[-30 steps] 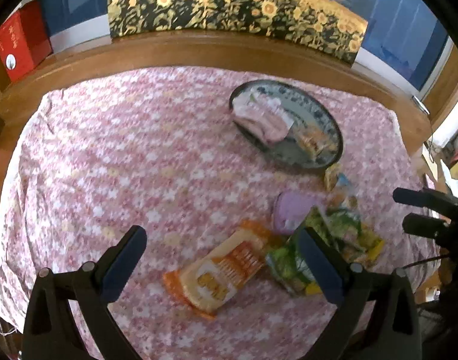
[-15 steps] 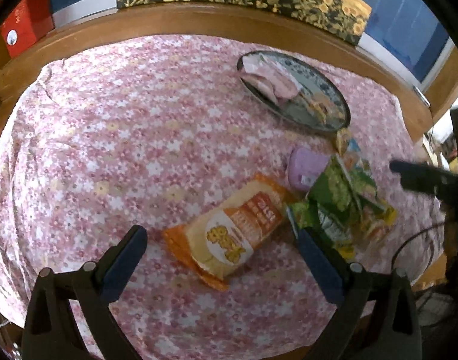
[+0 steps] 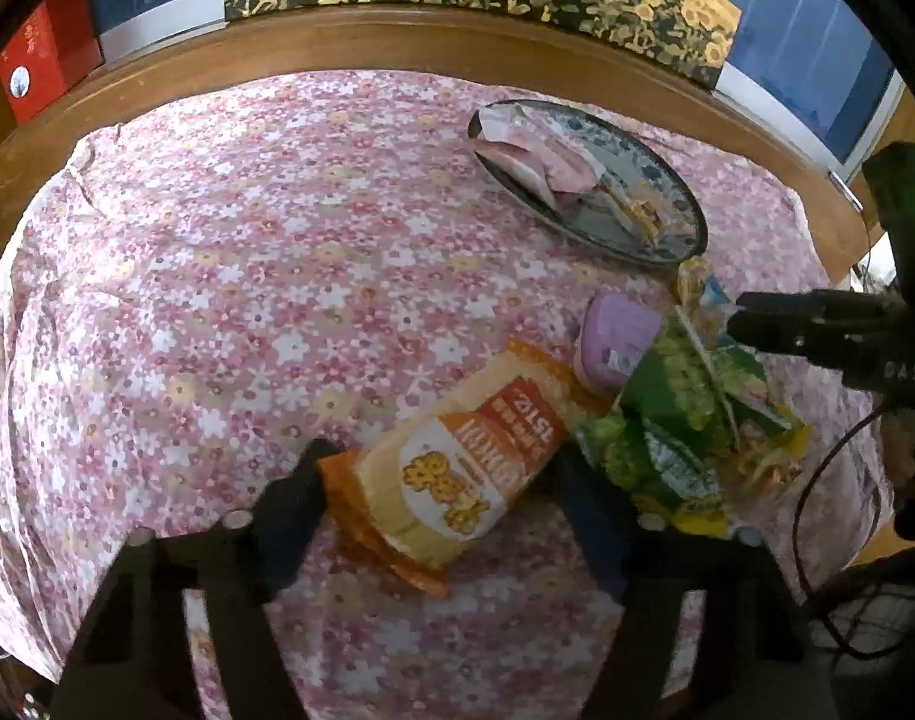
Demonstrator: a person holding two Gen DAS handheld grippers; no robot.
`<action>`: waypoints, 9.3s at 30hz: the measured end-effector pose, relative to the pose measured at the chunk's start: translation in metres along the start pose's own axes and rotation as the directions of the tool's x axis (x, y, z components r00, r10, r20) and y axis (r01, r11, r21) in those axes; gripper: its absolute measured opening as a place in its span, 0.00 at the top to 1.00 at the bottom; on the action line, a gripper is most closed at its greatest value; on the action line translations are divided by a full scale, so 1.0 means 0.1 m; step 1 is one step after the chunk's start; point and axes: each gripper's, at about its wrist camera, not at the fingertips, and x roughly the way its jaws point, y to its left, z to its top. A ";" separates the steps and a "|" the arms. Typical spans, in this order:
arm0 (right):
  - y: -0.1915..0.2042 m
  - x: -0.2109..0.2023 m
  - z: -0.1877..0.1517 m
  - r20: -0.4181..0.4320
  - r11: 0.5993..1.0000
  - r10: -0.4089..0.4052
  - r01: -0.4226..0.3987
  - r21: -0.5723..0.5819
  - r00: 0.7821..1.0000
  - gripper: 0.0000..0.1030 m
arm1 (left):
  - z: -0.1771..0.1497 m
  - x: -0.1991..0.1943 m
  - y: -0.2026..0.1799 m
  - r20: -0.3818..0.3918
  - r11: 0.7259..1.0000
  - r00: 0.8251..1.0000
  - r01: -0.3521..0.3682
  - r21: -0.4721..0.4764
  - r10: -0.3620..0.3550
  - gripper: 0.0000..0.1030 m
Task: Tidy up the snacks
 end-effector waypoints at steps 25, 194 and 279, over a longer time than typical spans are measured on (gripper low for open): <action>-0.17 -0.26 -0.12 0.094 0.993 0.100 -0.105 0.050 0.991 0.97 | -0.06 -0.53 0.33 0.178 0.975 0.977 0.145 -0.170 -0.115 0.55; -0.22 -0.70 -0.32 0.224 0.994 0.076 -0.092 0.063 0.972 0.31 | 0.53 -0.21 -0.48 -0.028 0.987 0.988 0.152 0.059 -0.151 0.11; -0.37 -0.45 0.15 0.231 0.996 0.030 -0.047 0.072 0.972 0.74 | 1.60 -0.04 -0.65 0.068 0.966 0.984 0.146 0.213 -0.164 0.60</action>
